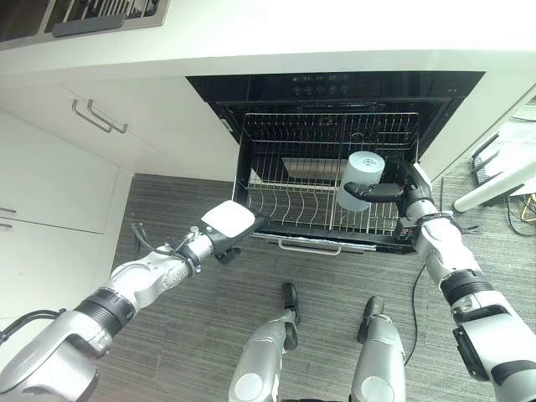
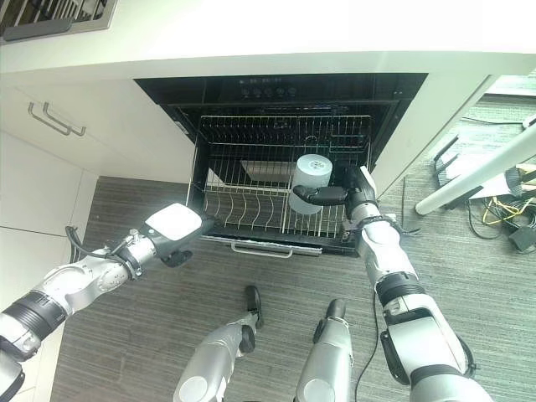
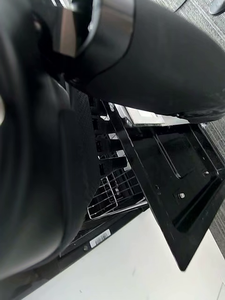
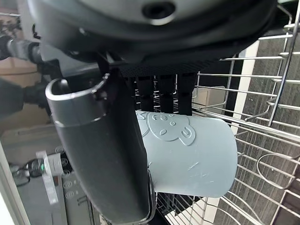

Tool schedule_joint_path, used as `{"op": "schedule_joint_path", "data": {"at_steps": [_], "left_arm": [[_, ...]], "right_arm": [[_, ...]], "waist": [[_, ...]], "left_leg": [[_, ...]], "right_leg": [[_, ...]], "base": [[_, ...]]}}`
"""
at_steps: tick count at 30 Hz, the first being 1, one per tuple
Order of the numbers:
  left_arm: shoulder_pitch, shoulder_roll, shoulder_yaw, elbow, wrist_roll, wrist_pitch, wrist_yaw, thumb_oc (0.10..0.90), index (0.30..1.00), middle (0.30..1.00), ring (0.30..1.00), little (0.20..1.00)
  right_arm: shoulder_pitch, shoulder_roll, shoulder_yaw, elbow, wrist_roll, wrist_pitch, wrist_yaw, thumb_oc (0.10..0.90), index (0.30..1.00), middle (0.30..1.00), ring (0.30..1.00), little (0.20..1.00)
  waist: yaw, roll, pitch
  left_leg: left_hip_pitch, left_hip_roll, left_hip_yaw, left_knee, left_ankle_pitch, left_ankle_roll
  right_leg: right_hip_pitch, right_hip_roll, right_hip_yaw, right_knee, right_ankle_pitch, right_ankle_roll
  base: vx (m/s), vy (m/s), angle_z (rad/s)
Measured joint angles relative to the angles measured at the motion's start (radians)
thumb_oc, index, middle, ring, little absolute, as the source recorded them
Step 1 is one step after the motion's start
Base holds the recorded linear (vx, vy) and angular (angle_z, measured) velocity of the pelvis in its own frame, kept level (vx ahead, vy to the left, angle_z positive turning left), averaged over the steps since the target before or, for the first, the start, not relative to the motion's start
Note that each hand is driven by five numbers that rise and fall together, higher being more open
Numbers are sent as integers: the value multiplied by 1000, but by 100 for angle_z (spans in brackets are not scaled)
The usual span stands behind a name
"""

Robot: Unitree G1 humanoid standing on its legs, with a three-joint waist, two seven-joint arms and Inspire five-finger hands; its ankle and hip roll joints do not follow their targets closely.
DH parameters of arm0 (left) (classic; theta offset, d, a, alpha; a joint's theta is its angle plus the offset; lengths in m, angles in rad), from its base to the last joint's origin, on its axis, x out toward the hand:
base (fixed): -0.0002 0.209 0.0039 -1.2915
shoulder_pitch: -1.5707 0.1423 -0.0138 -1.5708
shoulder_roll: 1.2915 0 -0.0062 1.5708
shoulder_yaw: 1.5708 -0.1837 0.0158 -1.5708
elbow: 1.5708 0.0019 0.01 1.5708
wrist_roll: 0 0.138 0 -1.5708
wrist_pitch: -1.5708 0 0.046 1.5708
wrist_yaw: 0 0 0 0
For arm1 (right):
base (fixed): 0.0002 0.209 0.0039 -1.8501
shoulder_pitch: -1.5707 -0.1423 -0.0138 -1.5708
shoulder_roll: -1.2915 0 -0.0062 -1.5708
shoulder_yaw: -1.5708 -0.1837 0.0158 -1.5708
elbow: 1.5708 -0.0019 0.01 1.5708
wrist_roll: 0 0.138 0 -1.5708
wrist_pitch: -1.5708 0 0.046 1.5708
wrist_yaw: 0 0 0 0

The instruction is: Place the dishes in the dishwasher.

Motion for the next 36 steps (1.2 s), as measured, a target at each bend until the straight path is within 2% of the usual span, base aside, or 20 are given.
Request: {"op": "schedule_joint_path", "data": {"at_steps": [2,3,11,17,20,23,25,27,30,32,34,36], "left_arm": [[11,-1,6,-2,0,1,2,800,900,900,900,900],[14,-2,7,-2,0,1,3,800,900,900,900,900],[30,-3,8,-10,1,16,24,800,900,900,900,900],[32,-5,8,-10,1,15,27,800,900,900,900,900],[39,-9,9,-10,1,19,30,800,900,900,900,900],[64,-9,19,-13,2,23,40,800,900,900,900,900],[121,-21,53,-32,3,33,46,800,900,900,900,900],[146,-40,55,-29,4,37,46,800,900,900,900,900],[199,-86,76,-42,4,45,48,800,900,900,900,900],[219,-88,83,-51,4,44,49,800,900,900,900,900],[237,-88,92,-51,5,50,48,800,900,900,900,900],[242,-88,92,-51,6,57,48,800,900,900,900,900]], "right_arm": [[5,1,25,-2,-60,-26,-20,400,300,300,300,300],[10,0,29,-3,-85,-37,-31,800,900,900,900,900],[25,-12,58,-20,-253,-42,-60,800,900,900,900,900],[16,-17,98,-49,-289,-12,-101,800,900,900,900,900],[18,-17,103,-69,-356,-20,-193,800,900,900,900,900],[45,-35,72,-91,-367,-17,-284,800,900,900,900,900],[96,-55,11,-136,-367,-43,-347,800,900,900,900,900],[124,-61,-7,-137,-368,-54,-358,800,900,900,900,900],[184,-75,-45,-188,-365,-103,-395,800,900,900,900,900],[233,-77,-68,-258,-356,-138,-434,800,900,900,900,900],[287,-73,-72,-346,-349,-154,-456,800,900,900,900,900],[318,-73,-72,-359,-347,-171,-470,800,900,900,900,900]], "waist": [[-2,3,-2],[-2,6,-4],[-2,15,-10],[-4,15,-10],[-3,16,-10],[-12,19,-13],[-26,25,-14],[-30,31,-18],[-33,58,-39],[-37,73,-49],[-54,76,-51],[-75,76,-51]], "left_leg": [[0,0,1,0,0,0],[0,1,0,-1,0,0],[1,0,1,-1,2,2],[-2,1,13,-5,3,4],[-2,-2,16,-10,3,4],[1,-10,21,-16,3,4],[17,-22,33,-28,4,6],[35,-28,42,-41,4,7],[53,-35,42,-55,4,8],[54,-35,42,-56,4,9],[53,-36,42,-56,4,9],[53,-35,42,-57,4,9]], "right_leg": [[0,0,0,0,0,0],[0,1,0,0,0,0],[-3,-1,2,7,-2,3],[-21,-1,17,16,-4,4],[-25,-3,21,14,-4,4],[-26,-8,25,11,-3,5],[-21,-19,35,12,-1,12],[-17,-22,49,7,-2,17],[-3,-26,49,1,-6,24],[1,-26,49,-3,-7,25],[1,-25,49,-4,-8,26],[-1,-25,50,-3,-8,26]], "base": [[23,37,-1],[13,33,0],[-9,-2,0],[-13,0,-6],[23,58,-2],[47,84,-2],[45,97,-9],[105,107,-13],[80,79,0],[30,53,1],[24,25,-1],[76,71,-2]]}}
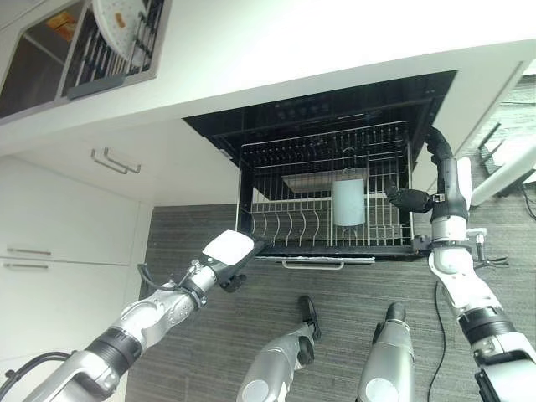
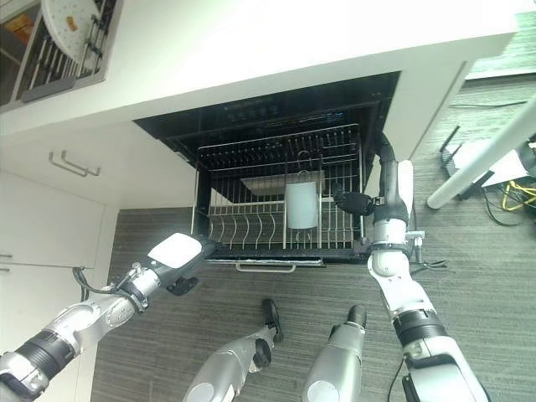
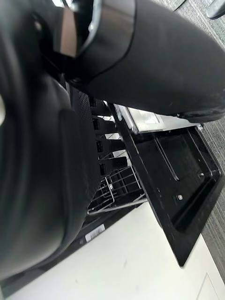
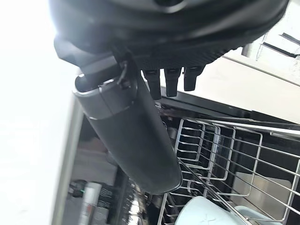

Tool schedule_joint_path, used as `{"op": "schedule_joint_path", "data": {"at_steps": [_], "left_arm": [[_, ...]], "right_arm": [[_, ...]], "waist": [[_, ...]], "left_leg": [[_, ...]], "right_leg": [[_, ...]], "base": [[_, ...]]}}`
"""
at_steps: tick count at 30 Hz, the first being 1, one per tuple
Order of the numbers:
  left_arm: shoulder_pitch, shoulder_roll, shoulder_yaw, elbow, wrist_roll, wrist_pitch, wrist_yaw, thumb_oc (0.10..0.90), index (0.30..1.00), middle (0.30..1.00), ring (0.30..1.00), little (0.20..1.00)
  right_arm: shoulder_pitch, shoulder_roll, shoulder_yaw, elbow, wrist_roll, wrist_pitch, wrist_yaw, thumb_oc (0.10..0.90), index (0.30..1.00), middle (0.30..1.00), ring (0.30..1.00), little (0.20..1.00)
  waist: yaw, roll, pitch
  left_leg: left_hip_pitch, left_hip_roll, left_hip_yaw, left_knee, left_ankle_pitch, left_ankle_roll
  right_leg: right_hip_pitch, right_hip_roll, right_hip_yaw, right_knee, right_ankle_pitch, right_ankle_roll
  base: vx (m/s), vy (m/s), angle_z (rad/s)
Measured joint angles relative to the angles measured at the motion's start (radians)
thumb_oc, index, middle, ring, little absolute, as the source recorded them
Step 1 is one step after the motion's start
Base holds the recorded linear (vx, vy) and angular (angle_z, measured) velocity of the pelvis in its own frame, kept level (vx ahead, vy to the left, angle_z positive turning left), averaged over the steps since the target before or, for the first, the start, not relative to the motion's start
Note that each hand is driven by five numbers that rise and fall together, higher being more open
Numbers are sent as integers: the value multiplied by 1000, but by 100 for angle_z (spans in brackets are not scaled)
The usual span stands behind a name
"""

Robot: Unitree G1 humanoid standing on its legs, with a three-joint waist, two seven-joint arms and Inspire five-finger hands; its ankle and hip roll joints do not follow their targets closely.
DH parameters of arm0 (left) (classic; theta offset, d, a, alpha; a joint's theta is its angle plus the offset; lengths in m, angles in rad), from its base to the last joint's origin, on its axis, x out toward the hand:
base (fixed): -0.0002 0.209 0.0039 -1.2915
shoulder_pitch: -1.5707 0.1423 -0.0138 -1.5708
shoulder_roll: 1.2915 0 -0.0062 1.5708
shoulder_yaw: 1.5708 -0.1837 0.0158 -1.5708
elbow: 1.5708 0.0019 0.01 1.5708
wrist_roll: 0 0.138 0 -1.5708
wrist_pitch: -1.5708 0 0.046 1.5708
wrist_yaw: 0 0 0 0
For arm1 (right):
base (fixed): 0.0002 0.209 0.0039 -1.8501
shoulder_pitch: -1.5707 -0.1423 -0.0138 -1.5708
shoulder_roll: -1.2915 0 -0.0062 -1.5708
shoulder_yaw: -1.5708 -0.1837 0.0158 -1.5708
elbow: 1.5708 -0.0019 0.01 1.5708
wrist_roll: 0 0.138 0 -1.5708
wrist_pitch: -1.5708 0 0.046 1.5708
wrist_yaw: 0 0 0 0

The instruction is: Place the dishes in the dishwasher.

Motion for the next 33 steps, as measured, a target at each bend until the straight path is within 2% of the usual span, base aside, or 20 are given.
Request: {"op": "schedule_joint_path", "data": {"at_steps": [1,3,5,7,12,14,16,18,20,22,23,24,25,26,27,28,29,30,32,33], "left_arm": [[20,-6,10,-7,3,1,0,800,900,900,900,900],[92,-39,53,-18,6,12,23,800,900,900,900,900],[144,-88,97,-23,44,26,25,800,900,900,900,900],[194,-131,108,-25,48,28,42,800,900,900,900,900],[244,-159,120,-17,75,28,71,800,900,900,900,900],[254,-159,121,-17,73,29,93,800,900,900,900,900],[270,-172,143,-25,67,18,115,800,900,900,900,900],[305,-188,182,-30,34,2,167,800,900,900,900,900],[313,-188,233,-29,-2,-19,199,800,900,900,900,900],[309,-188,297,-29,-63,-64,241,800,900,900,900,900],[310,-196,384,-50,-177,-164,262,800,900,900,900,900],[319,-197,433,-78,-226,-208,275,800,900,900,900,900],[337,-218,525,-119,-363,-275,293,800,900,900,900,900],[342,-250,570,-129,-434,-287,299,800,900,900,900,900],[350,-327,661,-147,-633,-288,307,800,900,900,900,900],[356,-356,691,-147,-689,-288,310,800,900,900,900,900],[367,-393,734,-155,-746,-283,314,800,900,900,900,900],[402,-442,761,-162,-820,-276,329,800,900,900,900,900],[447,-468,755,-141,-894,-252,320,800,900,900,900,900],[455,-481,742,-120,-927,-238,316,800,900,900,900,900]], "right_arm": [[37,6,-18,-40,28,0,3,800,900,900,900,900],[180,33,-51,-173,83,-80,26,800,900,900,900,900],[264,64,-65,-288,170,-111,97,800,900,900,900,900],[344,80,-64,-419,212,-197,177,800,900,900,900,900],[363,71,-103,-729,307,-289,312,800,900,900,900,900],[341,64,-124,-746,323,-311,331,800,900,900,900,900],[354,71,-159,-747,345,-295,337,800,900,900,900,900],[383,73,-177,-736,352,-289,345,800,900,900,900,900],[400,87,-193,-726,353,-282,344,800,900,900,900,900],[408,117,-207,-708,348,-282,339,800,900,900,900,900],[435,139,-233,-708,331,-281,324,800,900,900,900,900],[457,155,-246,-708,331,-280,317,800,900,900,900,900],[487,185,-268,-704,331,-261,304,800,900,900,900,900],[489,186,-268,-694,332,-252,298,800,900,900,900,900],[502,182,-267,-674,332,-220,297,800,900,900,900,900],[503,177,-269,-668,332,-215,297,800,900,900,900,900],[507,181,-269,-668,332,-207,297,800,900,900,900,900],[506,181,-271,-667,333,-193,297,800,900,900,900,900],[507,180,-278,-661,340,-189,300,800,900,900,900,900],[507,179,-279,-653,350,-179,304,800,900,900,900,900]], "waist": [[-8,2,0],[-29,2,0],[-40,7,-5],[-45,16,-11],[-49,52,-38],[-46,61,-50],[-34,64,-74],[-21,54,-144],[-7,24,-204],[6,-29,-250],[17,-78,-269],[17,-106,-280],[24,-150,-303],[23,-160,-309],[19,-164,-321],[18,-166,-325],[22,-178,-331],[35,-187,-338],[52,-196,-339],[55,-201,-338]], "left_leg": [[2,0,3,-2,-1,0],[30,0,21,-16,-2,1],[56,4,21,-22,-4,0],[87,10,23,-26,-14,-3],[137,14,28,-26,-32,-3],[149,14,30,-25,-37,-2],[182,16,32,-24,-51,6],[190,14,31,-21,-62,7],[194,8,29,-6,-77,11],[192,4,24,17,-94,19],[167,5,0,67,-128,31],[150,7,-12,93,-147,38],[125,16,-32,131,-160,40],[118,25,-47,136,-156,47],[96,66,-84,133,-145,32],[81,74,-108,132,-131,31],[76,75,-112,119,-118,21],[77,71,-98,99,-100,9],[73,70,-103,70,-71,0],[68,69,-108,69,-68,-1]], "right_leg": [[0,0,2,0,-2,2],[11,3,17,-5,-3,4],[38,9,17,-20,-2,3],[72,17,15,-36,-2,4],[128,24,12,-57,2,3],[140,26,15,-60,2,3],[180,31,12,-72,5,4],[199,30,7,-90,5,7],[219,30,2,-97,9,13],[235,25,-2,-101,10,15],[250,24,-4,-91,11,16],[251,24,-4,-84,10,15],[251,32,-4,-87,7,14],[248,50,-4,-80,-3,17],[251,205,4,-68,-73,-34],[246,255,17,-69,-87,-65],[240,276,11,-82,-89,-70],[226,274,4,-83,-83,-127],[199,288,10,-60,-91,-146],[189,277,7,-53,-95,-152]], "base": [[66,51,-8],[118,51,-20],[118,36,-13],[113,40,-8],[92,63,-4],[115,162,-4],[49,120,-3],[1,111,1],[-29,102,7],[-60,40,17],[-59,-35,31],[-67,-127,50],[-45,-131,42],[-93,-230,58],[-88,-199,49],[-98,-202,59],[-113,-178,20],[-118,-183,4],[-93,-171,1],[-55,-157,10]]}}
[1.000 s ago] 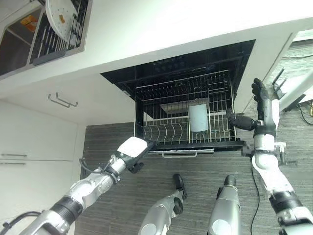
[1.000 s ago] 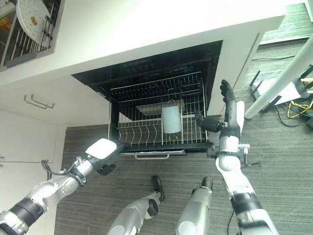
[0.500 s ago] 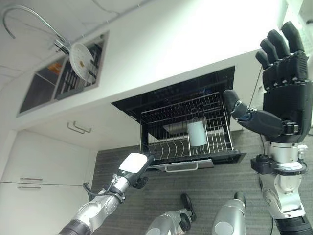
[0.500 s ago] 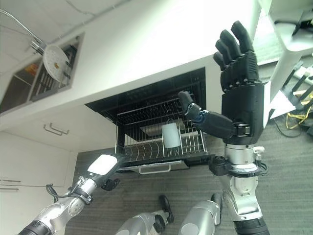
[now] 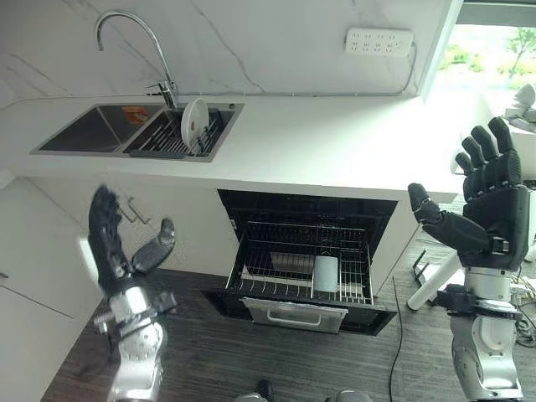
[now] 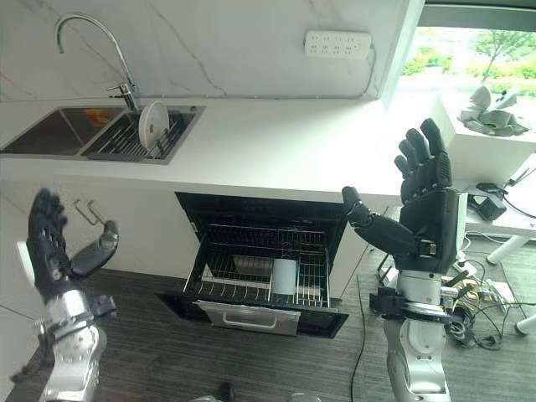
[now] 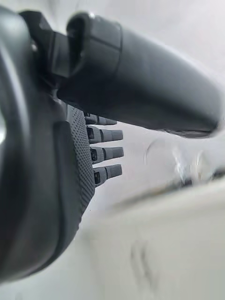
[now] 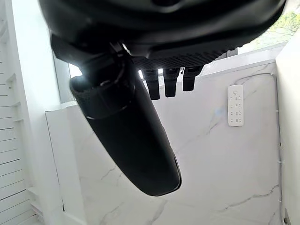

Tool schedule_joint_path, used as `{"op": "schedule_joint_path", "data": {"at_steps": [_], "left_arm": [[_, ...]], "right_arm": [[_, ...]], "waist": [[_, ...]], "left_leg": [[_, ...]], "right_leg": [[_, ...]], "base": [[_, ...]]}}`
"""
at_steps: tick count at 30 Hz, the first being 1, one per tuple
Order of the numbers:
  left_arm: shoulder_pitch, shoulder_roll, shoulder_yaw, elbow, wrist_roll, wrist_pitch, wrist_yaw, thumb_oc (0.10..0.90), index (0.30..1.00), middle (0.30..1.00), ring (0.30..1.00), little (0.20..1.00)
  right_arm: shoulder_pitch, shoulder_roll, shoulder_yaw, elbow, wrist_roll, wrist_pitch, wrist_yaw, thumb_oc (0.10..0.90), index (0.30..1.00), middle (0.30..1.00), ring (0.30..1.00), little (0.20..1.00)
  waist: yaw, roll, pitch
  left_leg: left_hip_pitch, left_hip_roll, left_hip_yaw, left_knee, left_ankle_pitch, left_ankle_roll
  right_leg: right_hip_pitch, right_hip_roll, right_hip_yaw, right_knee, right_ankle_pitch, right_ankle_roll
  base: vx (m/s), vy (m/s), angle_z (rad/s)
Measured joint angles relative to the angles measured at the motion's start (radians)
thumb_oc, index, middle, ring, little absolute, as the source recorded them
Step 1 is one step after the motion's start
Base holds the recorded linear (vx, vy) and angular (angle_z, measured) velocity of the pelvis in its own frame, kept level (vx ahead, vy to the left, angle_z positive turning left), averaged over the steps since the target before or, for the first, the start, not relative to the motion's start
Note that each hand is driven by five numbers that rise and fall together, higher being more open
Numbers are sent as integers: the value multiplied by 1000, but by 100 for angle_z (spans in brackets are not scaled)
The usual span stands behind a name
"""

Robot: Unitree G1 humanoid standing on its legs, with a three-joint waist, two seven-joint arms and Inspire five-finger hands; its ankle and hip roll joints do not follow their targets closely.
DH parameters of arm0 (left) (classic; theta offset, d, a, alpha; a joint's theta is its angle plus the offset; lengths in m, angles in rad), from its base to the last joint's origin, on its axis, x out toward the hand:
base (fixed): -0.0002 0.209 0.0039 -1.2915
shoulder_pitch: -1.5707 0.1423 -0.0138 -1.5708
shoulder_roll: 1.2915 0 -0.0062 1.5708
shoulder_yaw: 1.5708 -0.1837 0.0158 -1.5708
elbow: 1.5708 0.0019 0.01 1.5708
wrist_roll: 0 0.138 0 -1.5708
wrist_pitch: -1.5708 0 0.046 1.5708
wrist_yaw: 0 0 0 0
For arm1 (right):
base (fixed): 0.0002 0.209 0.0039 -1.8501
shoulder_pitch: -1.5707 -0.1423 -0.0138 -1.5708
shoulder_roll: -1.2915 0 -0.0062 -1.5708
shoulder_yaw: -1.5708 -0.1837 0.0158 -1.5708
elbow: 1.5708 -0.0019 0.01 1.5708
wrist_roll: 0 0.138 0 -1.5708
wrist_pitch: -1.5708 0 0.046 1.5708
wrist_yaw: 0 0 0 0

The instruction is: Place the dishes in the dishwasher.

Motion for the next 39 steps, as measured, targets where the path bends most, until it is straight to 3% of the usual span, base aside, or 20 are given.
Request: {"op": "schedule_joint_path", "data": {"at_steps": [2,5,7,10,12,13,15,16,17,18,20,22,23,25,27,30,35,37,38,39], "left_arm": [[23,-30,-10,26,-42,5,-34,800,900,900,900,900],[34,-48,-27,28,-69,3,-81,800,900,900,900,900],[24,-55,-43,31,-100,-2,-107,800,900,900,900,900],[-22,-56,-75,73,-162,-27,-136,800,900,900,900,900],[-73,-58,-84,123,-225,-33,-147,800,900,900,900,900],[-78,-59,-84,129,-246,-34,-148,800,900,900,900,900],[-91,-63,-85,149,-281,-37,-161,800,900,900,900,900],[-101,-71,-91,157,-294,-38,-181,800,900,900,900,900],[-122,-86,-99,176,-295,-37,-192,800,900,900,900,900],[-144,-87,-108,193,-295,-35,-195,800,900,900,900,900],[-177,-90,-127,210,-297,-7,-204,800,900,900,900,900],[-183,-92,-136,210,-296,11,-215,800,900,900,900,900],[-186,-90,-153,211,-294,11,-205,800,900,900,900,900],[-158,-84,-153,210,-292,30,-180,800,900,900,900,900],[-125,-60,-149,202,-292,43,-162,800,900,900,900,900],[-95,-17,-136,168,-292,48,-178,800,900,900,900,900],[-78,-22,-149,128,-297,51,-295,800,900,900,900,900],[-87,-70,-153,156,-387,70,-326,800,900,900,900,900],[-12,-101,-150,221,-411,86,-325,800,900,900,900,900],[-10,-100,-150,216,-409,88,-327,800,900,900,900,900]], "right_arm": [[7,-4,-9,28,25,23,34,800,900,900,900,900],[31,-13,-15,65,83,78,108,800,900,900,900,900],[21,-12,8,116,105,97,147,800,900,900,900,900],[22,-14,26,145,109,120,167,800,900,900,900,900],[23,-18,37,145,109,125,167,800,900,900,900,900],[26,-27,38,144,110,126,166,800,900,900,900,900],[30,-47,14,139,112,127,145,800,900,900,900,900],[37,-57,-16,135,122,127,136,800,900,900,900,900],[37,-61,-52,135,127,128,121,800,900,900,900,900],[36,-49,-65,135,142,128,105,800,900,900,900,900],[40,-31,-65,134,155,138,84,800,900,900,900,900],[42,3,-49,134,178,143,85,800,900,900,900,900],[44,22,-47,128,181,145,89,800,900,900,900,900],[46,67,-18,125,191,165,120,800,900,900,900,900],[42,65,15,117,190,186,150,800,900,900,900,900],[16,52,43,100,188,190,174,800,900,900,900,900],[-14,32,43,102,190,189,193,800,900,900,900,900],[-14,27,43,103,190,189,194,800,900,900,900,900],[-3,-13,34,102,189,190,199,800,900,900,900,900],[-4,-12,38,102,208,195,212,800,900,900,900,900]], "waist": [[14,-22,-1],[24,-86,3],[21,-79,6],[2,-42,29],[-9,-24,32],[-14,-22,33],[-59,-11,31],[-84,4,32],[-103,34,32],[-112,31,36],[-125,6,52],[-121,-3,58],[-115,-4,67],[-90,-2,86],[-70,-14,94],[-32,-51,114],[-19,-53,115],[-24,-47,112],[-7,-55,31],[-2,-54,31]], "left_leg": [[2,-7,34,19,-9,0],[-10,-34,55,20,28,-21],[-14,-30,50,35,27,-20],[-7,-21,32,51,-18,0],[-44,47,-72,125,-66,-12],[-39,82,-88,126,-80,-14],[-29,142,-93,123,-88,-26],[-16,139,-82,107,-90,-23],[-8,139,-57,98,-110,-52],[2,115,-34,94,-103,-97],[3,42,-14,119,-122,-58],[11,4,6,127,-140,-24],[14,-6,20,140,-153,-5],[54,0,60,126,-172,16],[66,10,111,122,-179,27],[47,23,158,119,-168,31],[32,25,149,80,-133,23],[41,19,144,55,-115,21],[58,42,131,42,-94,-2],[57,39,117,40,-94,-3]], "right_leg": [[-14,-11,-7,22,-9,-8],[-88,-59,25,142,-63,-5],[-92,-65,42,144,-62,-10],[-72,-66,76,133,-47,-22],[-79,-60,111,129,-48,-11],[-80,-63,128,128,-45,-11],[-83,-78,157,123,-35,32],[-81,-93,164,115,-21,72],[-78,-105,165,98,-5,103],[-71,-134,166,83,7,127],[-24,-198,166,-6,63,171],[3,-229,162,-70,124,161],[7,-235,164,-81,155,179],[3,-238,149,-92,227,169],[-9,-236,80,-113,260,184],[-24,-194,-16,-161,232,159],[-52,-194,-41,-141,225,148],[-53,-190,-36,-129,223,146],[-65,-176,-46,-71,182,113],[-66,-169,-40,-68,178,118]], "base": [[-68,-122,-5],[-54,17,-8],[36,165,-19],[108,364,-23],[130,349,-46],[133,390,-66],[145,490,-41],[200,617,-16],[204,543,-3],[186,430,1],[156,340,-2],[205,381,-13],[94,184,-35],[16,111,-59],[-7,41,-79],[-49,-48,-52],[-61,-61,10],[-12,-58,7],[35,-80,5],[35,-91,0]]}}
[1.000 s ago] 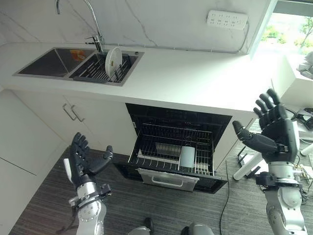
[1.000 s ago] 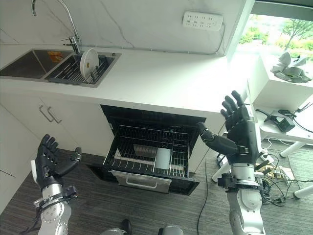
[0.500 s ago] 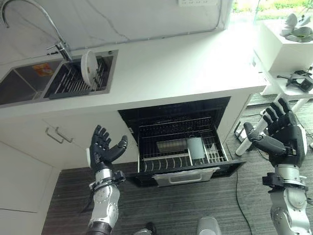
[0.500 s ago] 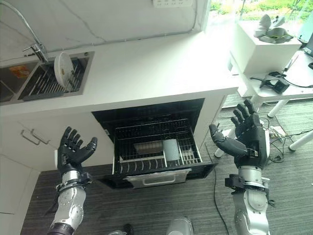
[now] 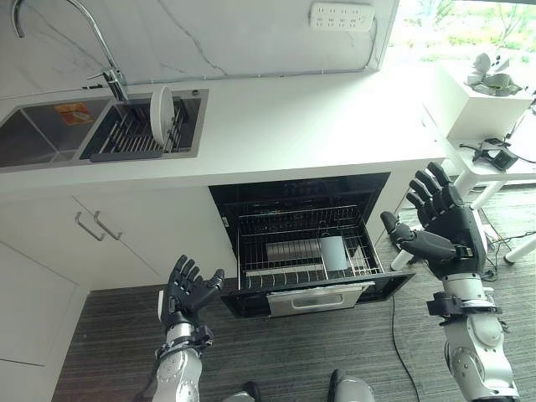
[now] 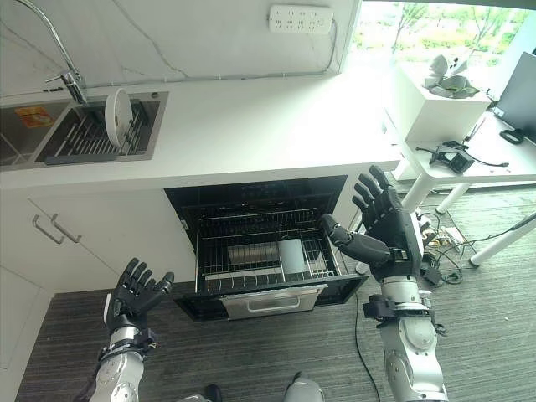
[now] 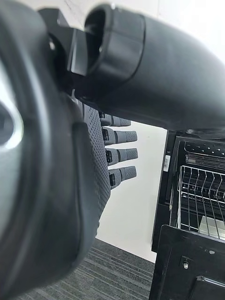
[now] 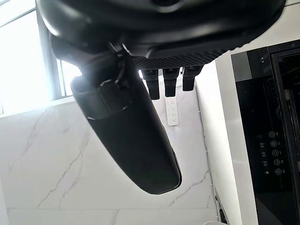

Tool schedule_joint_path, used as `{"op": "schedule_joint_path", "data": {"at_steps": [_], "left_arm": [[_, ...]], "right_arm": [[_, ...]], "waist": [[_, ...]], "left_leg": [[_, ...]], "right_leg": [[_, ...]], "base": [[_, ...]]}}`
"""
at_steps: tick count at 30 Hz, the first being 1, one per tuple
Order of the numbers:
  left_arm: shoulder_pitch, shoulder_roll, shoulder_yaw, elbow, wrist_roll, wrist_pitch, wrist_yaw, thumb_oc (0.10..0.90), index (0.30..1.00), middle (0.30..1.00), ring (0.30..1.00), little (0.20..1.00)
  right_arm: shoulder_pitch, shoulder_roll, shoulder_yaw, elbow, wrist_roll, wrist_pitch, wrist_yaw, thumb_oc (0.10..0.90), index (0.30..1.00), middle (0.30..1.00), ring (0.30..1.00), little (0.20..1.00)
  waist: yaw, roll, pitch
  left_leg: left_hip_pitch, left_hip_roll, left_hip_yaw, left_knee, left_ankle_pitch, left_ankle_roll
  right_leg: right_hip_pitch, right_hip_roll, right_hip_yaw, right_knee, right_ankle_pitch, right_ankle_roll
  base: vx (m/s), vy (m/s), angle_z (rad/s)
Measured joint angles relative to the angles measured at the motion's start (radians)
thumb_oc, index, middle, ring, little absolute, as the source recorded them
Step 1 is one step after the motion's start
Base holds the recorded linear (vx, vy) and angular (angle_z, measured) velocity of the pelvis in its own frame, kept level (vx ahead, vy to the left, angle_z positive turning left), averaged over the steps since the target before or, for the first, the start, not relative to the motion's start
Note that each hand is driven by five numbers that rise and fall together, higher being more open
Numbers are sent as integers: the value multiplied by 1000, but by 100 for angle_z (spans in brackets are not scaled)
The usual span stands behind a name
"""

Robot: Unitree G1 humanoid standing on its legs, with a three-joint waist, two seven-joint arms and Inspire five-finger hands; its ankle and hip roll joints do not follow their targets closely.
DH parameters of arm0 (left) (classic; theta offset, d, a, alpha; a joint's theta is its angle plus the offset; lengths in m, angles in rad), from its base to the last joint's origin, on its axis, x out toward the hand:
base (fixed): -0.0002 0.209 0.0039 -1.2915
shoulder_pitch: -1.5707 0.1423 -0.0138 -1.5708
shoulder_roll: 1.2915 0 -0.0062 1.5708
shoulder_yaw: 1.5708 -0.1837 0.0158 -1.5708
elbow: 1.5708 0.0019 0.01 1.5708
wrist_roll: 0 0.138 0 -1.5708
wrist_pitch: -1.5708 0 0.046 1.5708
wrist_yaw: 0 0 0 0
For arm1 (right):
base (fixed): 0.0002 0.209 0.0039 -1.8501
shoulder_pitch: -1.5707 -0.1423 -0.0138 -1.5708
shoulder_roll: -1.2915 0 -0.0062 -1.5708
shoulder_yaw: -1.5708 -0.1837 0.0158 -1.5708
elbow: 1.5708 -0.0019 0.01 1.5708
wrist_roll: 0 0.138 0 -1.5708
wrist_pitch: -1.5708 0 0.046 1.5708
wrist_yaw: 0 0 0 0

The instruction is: Place the dishes in the dishwasher.

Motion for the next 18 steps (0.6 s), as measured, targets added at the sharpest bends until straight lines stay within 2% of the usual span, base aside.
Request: {"op": "schedule_joint_path", "data": {"at_steps": [2,3,5,6,9,10,11,12,13,15,16,17,18], "left_arm": [[14,10,-9,-71,7,3,-29,800,900,900,900,900],[20,10,-19,-110,6,-1,-40,800,900,900,900,900],[23,9,-31,-133,11,-13,-38,800,900,900,900,900],[27,8,-30,-133,32,-30,-16,800,900,900,900,900],[12,7,3,-45,78,-65,81,800,900,900,900,900],[-18,7,21,33,98,-70,117,800,900,900,900,900],[-28,7,27,68,97,-71,139,800,900,900,900,900],[-30,7,33,114,103,-87,170,800,900,900,900,900],[-30,7,43,149,119,-101,186,800,900,900,900,900],[-32,6,73,188,117,-112,191,800,900,900,900,900],[-39,6,79,200,117,-116,188,800,900,900,900,900],[-72,6,75,244,120,-121,177,800,900,900,900,900],[-95,7,63,276,136,-124,175,800,900,900,900,900]], "right_arm": [[-1,-1,20,3,100,36,57,800,900,900,900,900],[-7,-1,48,6,113,42,68,800,900,900,900,900],[-16,1,87,10,119,56,78,800,900,900,900,900],[-9,2,95,10,119,69,104,800,900,900,900,900],[-5,4,92,64,118,64,100,800,900,900,900,900],[-13,8,87,103,118,59,89,800,900,900,900,900],[-21,7,81,120,118,60,84,800,900,900,900,900],[-15,5,61,126,117,57,74,800,900,900,900,900],[-16,4,56,125,117,57,60,800,900,900,900,900],[-13,-10,37,123,102,56,52,800,900,900,900,900],[-5,-30,16,114,95,54,52,800,900,900,900,900],[0,-39,-27,114,95,50,42,800,900,900,900,900],[2,-37,-42,113,96,49,28,800,900,900,900,900]], "waist": [[11,-1,-1],[31,0,-1],[46,4,-1],[58,7,-1],[47,16,1],[42,28,3],[41,29,13],[25,61,19],[19,75,20],[0,89,25],[-19,91,27],[-39,67,45],[-37,55,52]], "left_leg": [[-10,1,-17,-7,8,-6],[-8,-1,-19,-19,15,-6],[-4,-6,-32,-33,19,-5],[-5,-17,-67,-41,27,-5],[9,-21,-83,-45,35,-5],[2,-17,-104,-17,16,-7],[-18,-12,-137,25,-4,-4],[-48,18,-206,80,-37,-20],[-66,42,-249,122,-57,-31],[-86,103,-259,147,-66,-38],[-94,118,-251,151,-71,-54],[-111,61,-196,188,-90,-87],[-111,24,-176,201,-102,-54]], "right_leg": [[-9,9,9,9,-9,-2],[-18,9,8,18,-18,-7],[-26,11,6,39,-35,-12],[-37,9,7,69,-59,-21],[-31,-6,25,125,-115,-27],[-22,-13,30,123,-118,-31],[-19,-14,30,122,-111,-43],[-12,-15,28,129,-111,-27],[-13,-16,33,134,-117,-27],[-11,-26,43,129,-108,-1],[-10,-49,40,124,-99,26],[30,-111,58,60,-61,69],[67,-144,54,9,-20,79]], "base": [[54,-112,11],[92,-110,16],[113,-34,11],[104,39,20],[168,374,22],[130,541,1],[204,726,3],[230,828,-11],[190,686,-19],[138,551,-12],[224,756,26],[226,629,33],[251,620,41]]}}
